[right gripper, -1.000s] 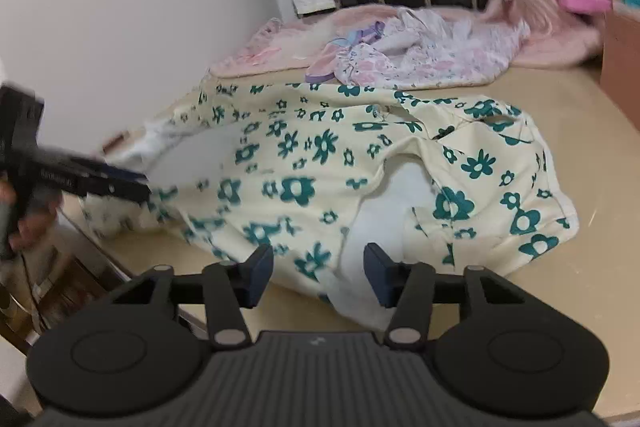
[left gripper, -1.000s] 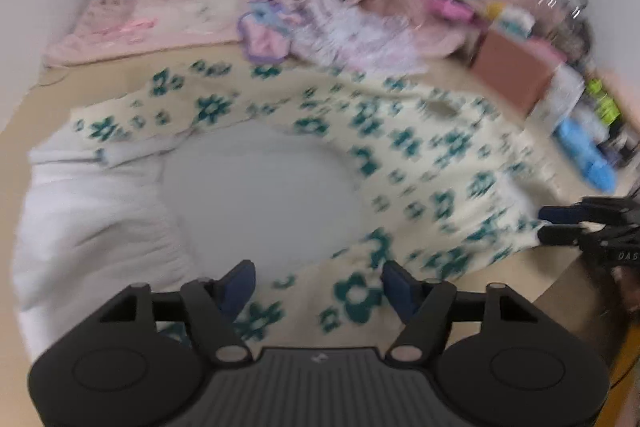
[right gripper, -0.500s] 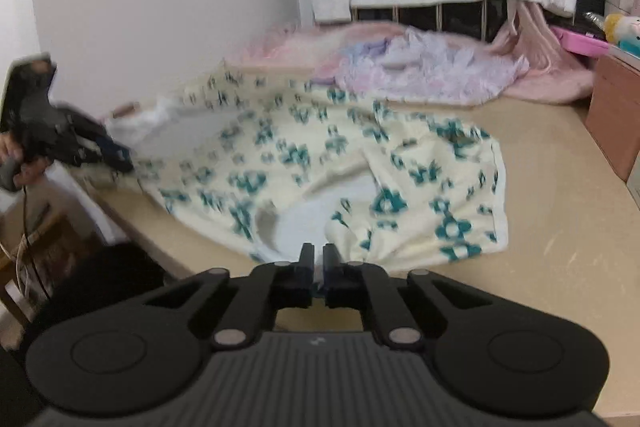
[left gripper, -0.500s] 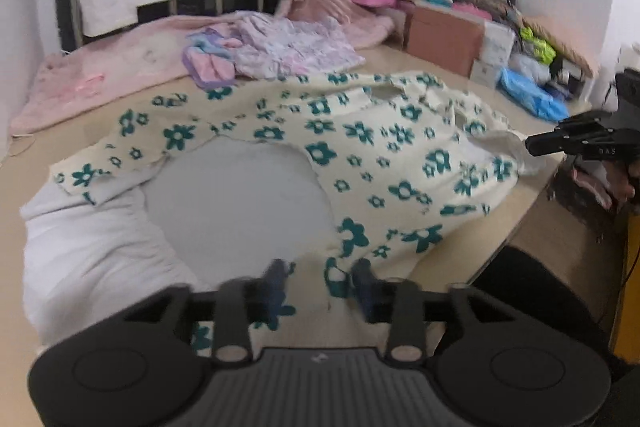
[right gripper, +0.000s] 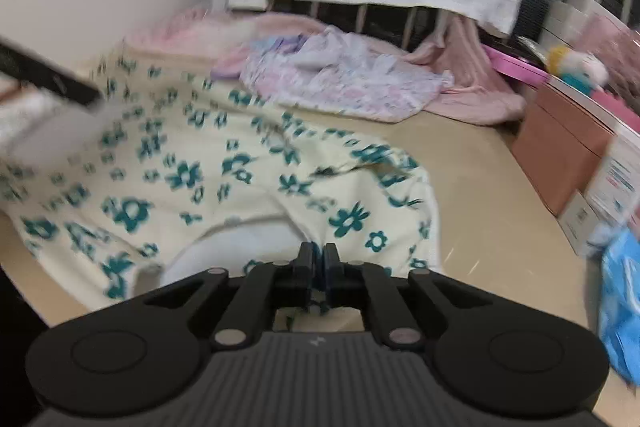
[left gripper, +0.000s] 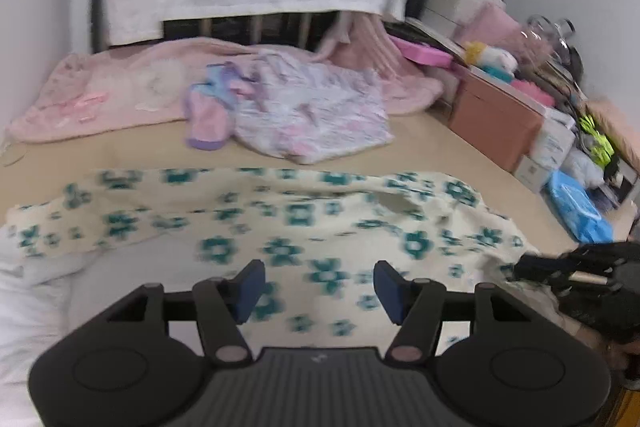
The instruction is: Fold clothes
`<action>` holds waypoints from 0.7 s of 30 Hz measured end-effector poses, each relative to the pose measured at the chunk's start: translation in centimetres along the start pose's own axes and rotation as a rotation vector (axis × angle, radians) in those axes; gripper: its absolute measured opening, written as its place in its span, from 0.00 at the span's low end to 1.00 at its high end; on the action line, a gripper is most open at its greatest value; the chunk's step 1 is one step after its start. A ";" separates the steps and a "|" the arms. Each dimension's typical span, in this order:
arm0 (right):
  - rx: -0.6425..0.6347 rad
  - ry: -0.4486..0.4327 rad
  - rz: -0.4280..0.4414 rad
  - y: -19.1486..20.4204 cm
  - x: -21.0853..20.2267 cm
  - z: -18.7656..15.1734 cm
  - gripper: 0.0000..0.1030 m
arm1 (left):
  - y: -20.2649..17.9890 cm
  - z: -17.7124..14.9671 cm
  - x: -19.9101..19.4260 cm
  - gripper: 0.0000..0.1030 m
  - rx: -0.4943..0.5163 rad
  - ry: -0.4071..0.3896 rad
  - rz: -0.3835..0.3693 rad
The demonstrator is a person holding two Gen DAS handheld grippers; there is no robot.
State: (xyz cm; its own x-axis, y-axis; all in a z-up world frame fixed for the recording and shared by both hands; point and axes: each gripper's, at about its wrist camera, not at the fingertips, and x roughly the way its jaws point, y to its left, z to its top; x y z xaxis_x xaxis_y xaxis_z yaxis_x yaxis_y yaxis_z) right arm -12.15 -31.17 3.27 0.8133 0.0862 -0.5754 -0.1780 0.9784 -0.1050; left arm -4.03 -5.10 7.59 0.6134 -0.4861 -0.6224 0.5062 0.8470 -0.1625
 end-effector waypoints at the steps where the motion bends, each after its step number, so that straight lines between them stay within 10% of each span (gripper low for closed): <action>1: 0.034 -0.004 0.010 -0.6 -1.1 0.0 0.18 | -1.0 -0.1 0.5 0.57 0.014 0.004 -0.043; 4: 0.059 0.002 0.084 -0.8 -2.2 0.0 0.42 | -3.7 -0.3 3.2 0.51 0.060 0.063 -0.153; 6: 0.010 0.027 0.114 0.6 -1.2 -0.3 0.43 | -4.6 -0.4 4.9 0.23 0.056 0.106 -0.166; 7: -0.017 0.041 0.124 1.4 -0.7 -0.5 0.41 | -4.9 -0.5 5.8 0.19 0.046 0.127 -0.161; 9: -0.050 0.059 0.088 2.3 0.3 -1.0 0.05 | -5.2 -0.9 6.7 0.19 0.041 0.140 -0.154; 21: 0.228 -0.068 0.129 -3.7 -6.9 -2.7 0.01 | -4.8 -2.2 6.1 0.23 0.076 0.103 -0.160</action>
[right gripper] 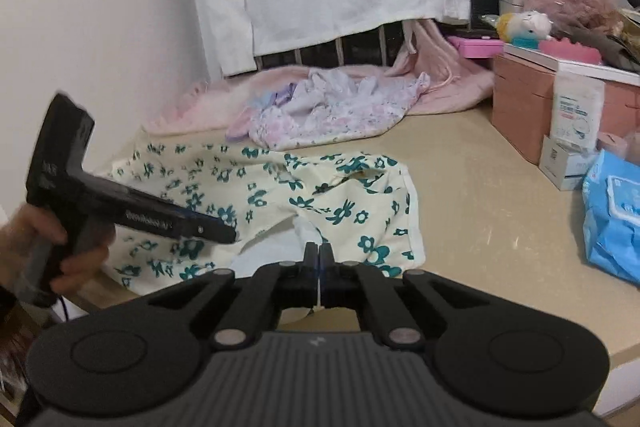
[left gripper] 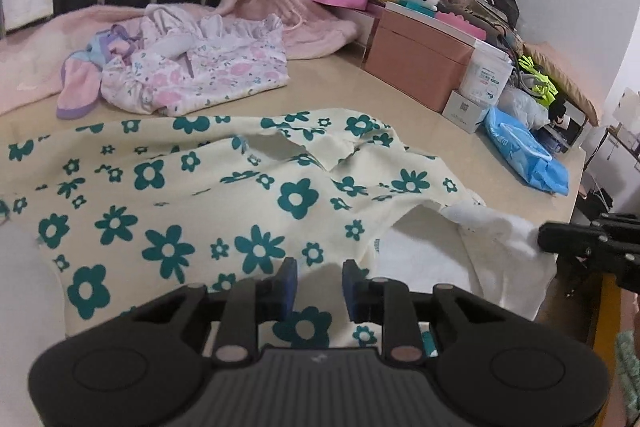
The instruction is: Fold clothes
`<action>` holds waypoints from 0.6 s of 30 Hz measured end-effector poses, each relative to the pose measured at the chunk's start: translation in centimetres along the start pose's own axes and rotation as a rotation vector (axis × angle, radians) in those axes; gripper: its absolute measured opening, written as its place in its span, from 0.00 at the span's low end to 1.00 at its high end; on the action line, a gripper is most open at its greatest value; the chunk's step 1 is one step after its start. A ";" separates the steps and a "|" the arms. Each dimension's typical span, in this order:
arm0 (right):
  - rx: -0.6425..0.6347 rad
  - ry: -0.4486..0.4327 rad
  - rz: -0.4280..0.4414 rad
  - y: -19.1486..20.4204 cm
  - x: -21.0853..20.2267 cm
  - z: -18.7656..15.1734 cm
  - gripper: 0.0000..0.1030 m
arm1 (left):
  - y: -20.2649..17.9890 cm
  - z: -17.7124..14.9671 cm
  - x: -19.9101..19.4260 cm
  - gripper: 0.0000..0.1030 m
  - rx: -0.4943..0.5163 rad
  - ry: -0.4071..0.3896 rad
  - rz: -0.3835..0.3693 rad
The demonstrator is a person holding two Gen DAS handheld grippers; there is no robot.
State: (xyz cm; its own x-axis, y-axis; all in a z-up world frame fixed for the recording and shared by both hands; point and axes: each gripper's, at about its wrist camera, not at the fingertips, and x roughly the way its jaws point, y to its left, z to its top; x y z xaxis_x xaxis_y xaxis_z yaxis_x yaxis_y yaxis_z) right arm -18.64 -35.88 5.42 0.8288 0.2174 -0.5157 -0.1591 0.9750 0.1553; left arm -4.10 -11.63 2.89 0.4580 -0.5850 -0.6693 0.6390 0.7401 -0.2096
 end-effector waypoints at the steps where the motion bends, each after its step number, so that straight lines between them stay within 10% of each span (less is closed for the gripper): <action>1: -0.007 0.025 0.000 0.0 0.1 0.0 0.02 | 0.0 -0.1 -0.1 0.23 0.003 -0.004 -0.001; 7: -0.135 -0.008 0.043 3.4 1.9 1.0 0.49 | 0.2 -0.8 -0.4 0.34 0.016 -0.035 -0.012; 9: -0.223 0.011 0.018 4.9 4.4 1.0 0.46 | 0.5 -1.1 -0.5 0.34 0.005 -0.055 -0.022; 13: -0.229 0.026 -0.016 4.6 5.9 0.8 0.03 | 0.9 -1.5 -0.5 0.33 0.000 -0.080 -0.040; 18: -0.103 0.002 -0.007 2.1 4.4 0.7 0.01 | 1.2 -1.5 -0.5 0.34 0.023 -0.080 -0.053</action>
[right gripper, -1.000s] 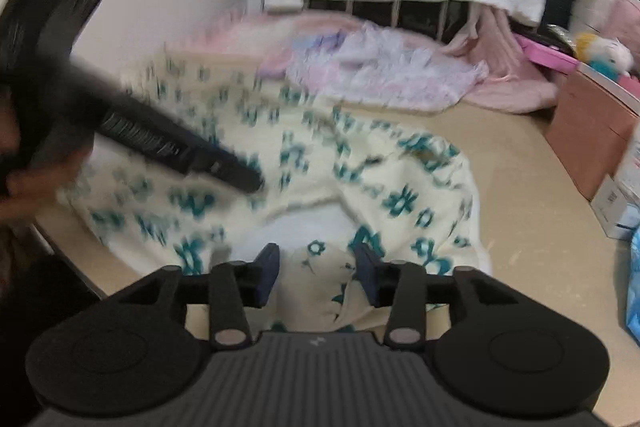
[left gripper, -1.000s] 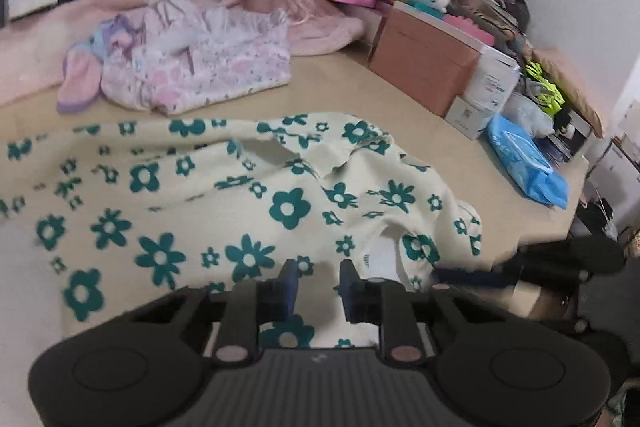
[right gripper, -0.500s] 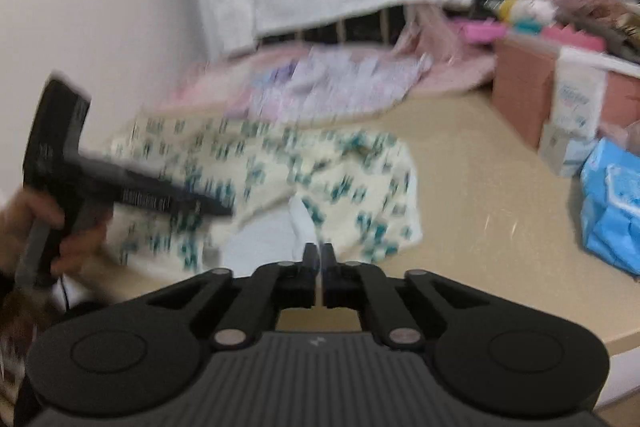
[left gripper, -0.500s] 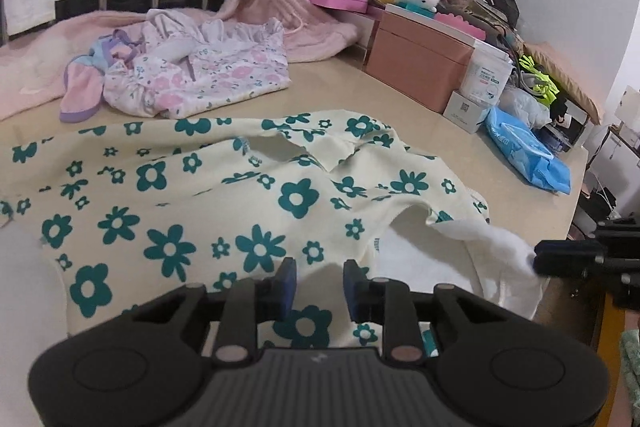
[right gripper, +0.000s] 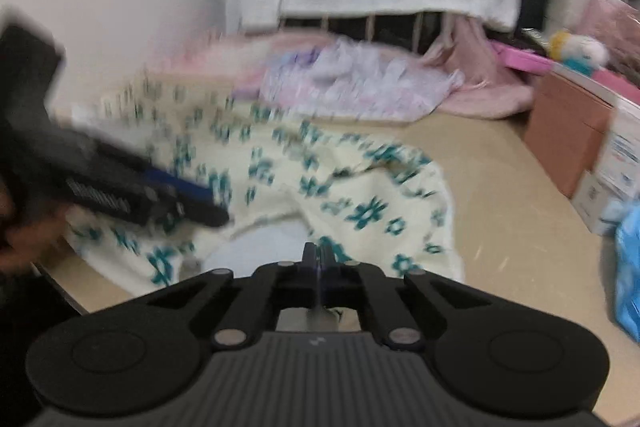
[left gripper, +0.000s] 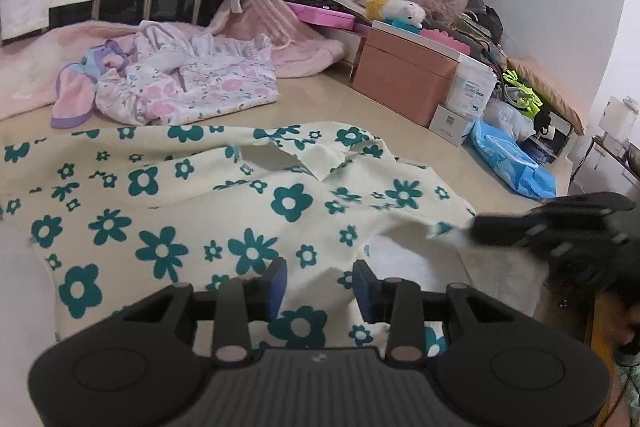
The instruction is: Fold clothes
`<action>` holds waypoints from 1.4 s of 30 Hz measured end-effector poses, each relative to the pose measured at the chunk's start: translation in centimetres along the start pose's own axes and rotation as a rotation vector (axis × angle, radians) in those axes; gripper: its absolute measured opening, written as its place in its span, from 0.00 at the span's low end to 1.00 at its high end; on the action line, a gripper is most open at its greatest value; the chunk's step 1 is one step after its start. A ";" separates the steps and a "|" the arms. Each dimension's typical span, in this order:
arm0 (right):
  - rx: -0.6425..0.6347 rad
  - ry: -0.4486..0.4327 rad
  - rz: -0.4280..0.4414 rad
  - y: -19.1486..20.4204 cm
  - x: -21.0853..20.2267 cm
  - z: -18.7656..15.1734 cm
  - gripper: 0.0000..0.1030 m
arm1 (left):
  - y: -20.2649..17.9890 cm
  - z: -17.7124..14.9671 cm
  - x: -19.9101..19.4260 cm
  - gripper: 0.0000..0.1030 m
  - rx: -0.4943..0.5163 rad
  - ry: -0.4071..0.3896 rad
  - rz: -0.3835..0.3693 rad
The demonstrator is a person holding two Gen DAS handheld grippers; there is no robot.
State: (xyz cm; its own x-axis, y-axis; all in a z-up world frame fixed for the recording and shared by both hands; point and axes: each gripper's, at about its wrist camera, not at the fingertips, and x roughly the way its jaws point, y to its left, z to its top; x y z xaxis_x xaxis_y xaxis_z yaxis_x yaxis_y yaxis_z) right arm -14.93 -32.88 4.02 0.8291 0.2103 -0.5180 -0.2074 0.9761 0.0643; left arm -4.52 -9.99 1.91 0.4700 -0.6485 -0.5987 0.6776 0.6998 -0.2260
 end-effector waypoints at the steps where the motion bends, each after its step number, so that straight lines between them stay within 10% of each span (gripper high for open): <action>1: 0.036 -0.011 0.005 -0.7 -0.5 -0.2 0.01 | 0.1 0.0 0.0 0.34 -0.006 0.002 -0.005; 9: 0.048 0.031 0.043 -1.8 -0.7 -2.0 0.09 | 0.2 2.9 -0.4 0.52 -0.094 0.003 0.001; 13: 0.098 -0.075 -0.002 -3.1 -0.7 1.0 0.42 | -0.7 2.9 1.5 0.44 -0.034 0.032 0.168; 16: 0.016 0.007 -0.137 -3.9 3.3 2.4 0.40 | -1.1 2.0 2.2 0.44 0.018 0.039 0.193; 19: -0.001 0.125 -0.118 -4.6 7.8 2.7 0.01 | -2.0 1.2 2.2 0.46 0.094 0.018 0.221; 24: 0.016 0.128 -0.244 -4.7 9.7 3.7 0.02 | -1.6 0.8 2.0 0.47 0.097 -0.005 0.202; 27: -0.024 0.047 -0.155 -3.2 8.3 5.4 0.11 | -1.6 0.5 1.9 0.47 0.105 -0.022 0.203; 29: -0.131 0.054 -0.099 -2.0 9.3 6.2 0.57 | -1.6 0.5 1.8 0.47 0.103 -0.025 0.202; 30: -0.203 0.074 -0.094 -1.2 10.3 6.4 0.62 | -1.6 0.5 1.8 0.47 0.104 -0.026 0.201; 34: -0.227 0.199 -0.087 -1.4 15.6 7.7 0.10 | -1.5 0.4 1.8 0.48 0.107 -0.027 0.196; 42: -0.250 0.159 -0.172 -2.1 20.9 9.1 0.14 | -1.5 0.2 1.7 0.51 0.109 -0.033 0.188</action>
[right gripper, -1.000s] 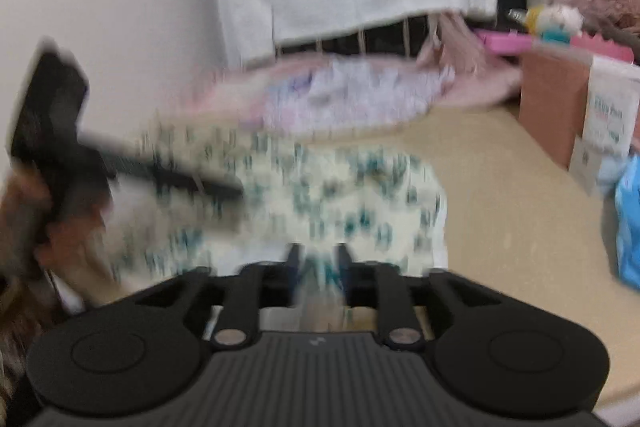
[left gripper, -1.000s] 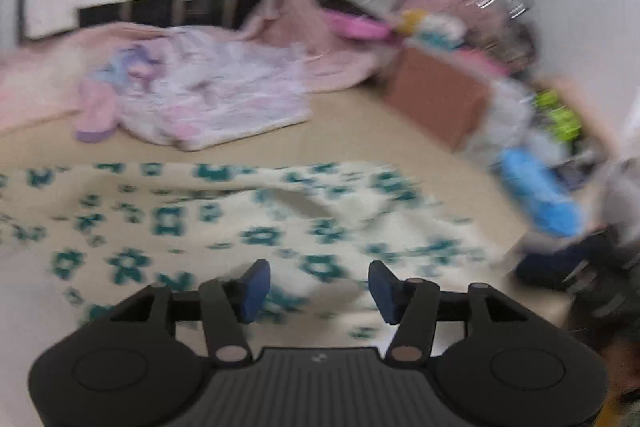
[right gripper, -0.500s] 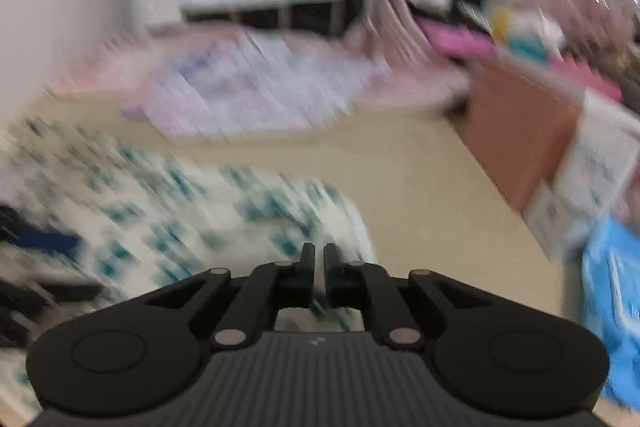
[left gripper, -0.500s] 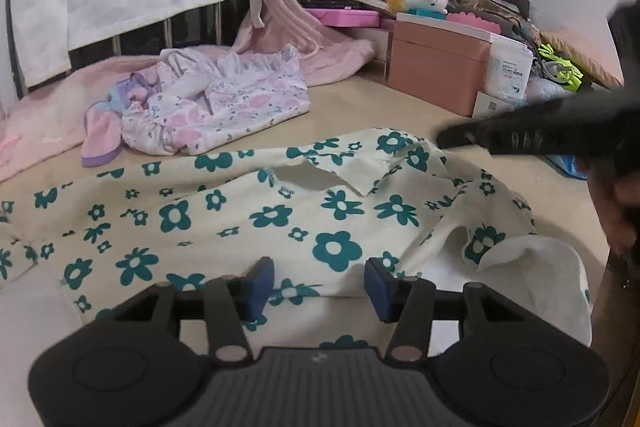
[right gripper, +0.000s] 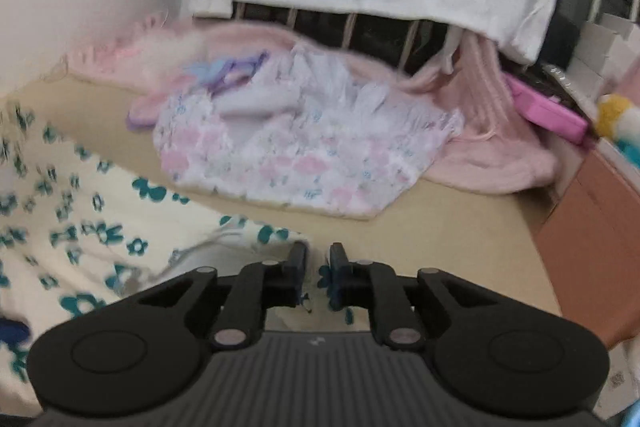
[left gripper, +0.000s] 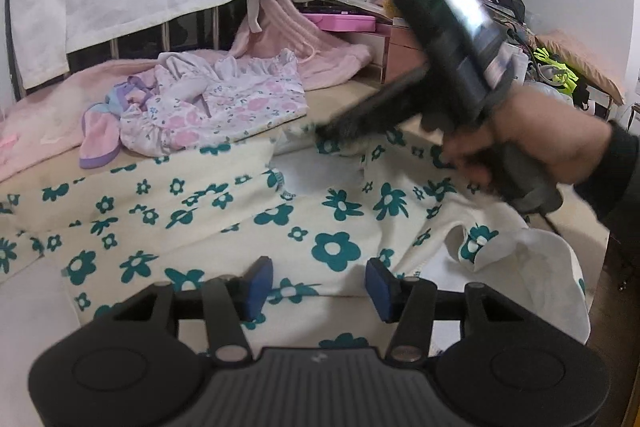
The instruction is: Fold clothes
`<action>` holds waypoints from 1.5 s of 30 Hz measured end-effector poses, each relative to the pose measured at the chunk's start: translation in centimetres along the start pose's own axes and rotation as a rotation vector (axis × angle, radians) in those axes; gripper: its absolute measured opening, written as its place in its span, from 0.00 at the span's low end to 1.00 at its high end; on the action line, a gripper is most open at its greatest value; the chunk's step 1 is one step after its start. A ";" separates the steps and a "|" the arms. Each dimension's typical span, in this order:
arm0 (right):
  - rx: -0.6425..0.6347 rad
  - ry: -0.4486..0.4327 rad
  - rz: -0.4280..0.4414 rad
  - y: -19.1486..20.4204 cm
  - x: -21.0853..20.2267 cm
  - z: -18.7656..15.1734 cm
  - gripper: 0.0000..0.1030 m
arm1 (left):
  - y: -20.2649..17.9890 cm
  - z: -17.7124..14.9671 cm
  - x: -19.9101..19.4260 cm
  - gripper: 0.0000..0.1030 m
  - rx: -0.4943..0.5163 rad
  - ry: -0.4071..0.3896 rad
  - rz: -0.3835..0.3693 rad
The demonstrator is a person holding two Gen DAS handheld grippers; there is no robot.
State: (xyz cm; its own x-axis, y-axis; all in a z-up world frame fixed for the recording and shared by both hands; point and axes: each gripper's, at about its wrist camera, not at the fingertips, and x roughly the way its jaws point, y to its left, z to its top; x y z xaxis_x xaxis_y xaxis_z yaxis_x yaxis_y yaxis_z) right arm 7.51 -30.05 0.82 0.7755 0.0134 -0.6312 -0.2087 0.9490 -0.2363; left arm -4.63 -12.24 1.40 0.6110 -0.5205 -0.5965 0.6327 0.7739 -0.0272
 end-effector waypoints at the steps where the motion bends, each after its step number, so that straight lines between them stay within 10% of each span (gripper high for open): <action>1: -0.007 -0.006 -0.014 0.0 0.3 0.1 0.18 | 0.2 0.0 -0.4 0.52 0.000 -0.003 -0.003; 4: 0.008 -0.050 -0.040 -0.5 -1.2 0.1 0.40 | 1.5 0.0 -3.4 0.52 -0.008 -0.027 -0.010; 12: 0.117 -0.129 0.182 -1.7 -11.8 -4.5 0.29 | 5.1 0.0 -11.4 0.45 -0.029 -0.091 -0.028; 17: 0.058 -0.249 0.418 -0.5 -19.8 -10.0 0.39 | 7.4 -0.1 -16.4 0.64 -0.042 -0.131 -0.039; 21: 0.060 -0.154 0.403 -0.2 -21.2 -13.1 0.38 | 9.1 -2.7 -19.3 0.67 -0.037 -0.083 0.006; 24: 0.149 -0.136 0.485 0.1 -19.8 -13.7 0.04 | 10.4 -5.3 -19.3 0.65 -0.145 -0.024 0.021; 29: 0.226 -0.151 0.422 2.3 -16.4 -11.6 0.03 | 9.7 -6.8 -20.3 0.63 -0.119 -0.046 0.080; 31: 0.193 -0.091 0.358 3.7 -14.9 -11.0 0.12 | 9.5 -7.4 -20.7 0.64 -0.094 -0.048 0.088; 34: 0.189 -0.100 0.365 4.0 -15.2 -10.8 0.50 | 9.5 -8.3 -21.5 0.64 -0.054 -0.044 0.089; 41: 0.063 -0.285 0.482 1.1 -22.2 -12.2 0.59 | 9.3 -11.0 -21.9 0.63 0.131 0.005 0.079; 45: -0.031 -0.190 0.533 3.6 -21.1 -13.0 0.54 | 9.1 -11.3 -20.2 0.55 0.228 0.045 0.052</action>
State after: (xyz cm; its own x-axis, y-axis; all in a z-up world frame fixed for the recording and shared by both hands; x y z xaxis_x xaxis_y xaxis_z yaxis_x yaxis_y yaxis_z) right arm -17.35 -31.01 3.64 0.6509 0.5477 -0.5257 -0.6161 0.7857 0.0557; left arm -16.59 9.41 4.09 0.6269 -0.4615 -0.6277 0.6952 0.6950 0.1834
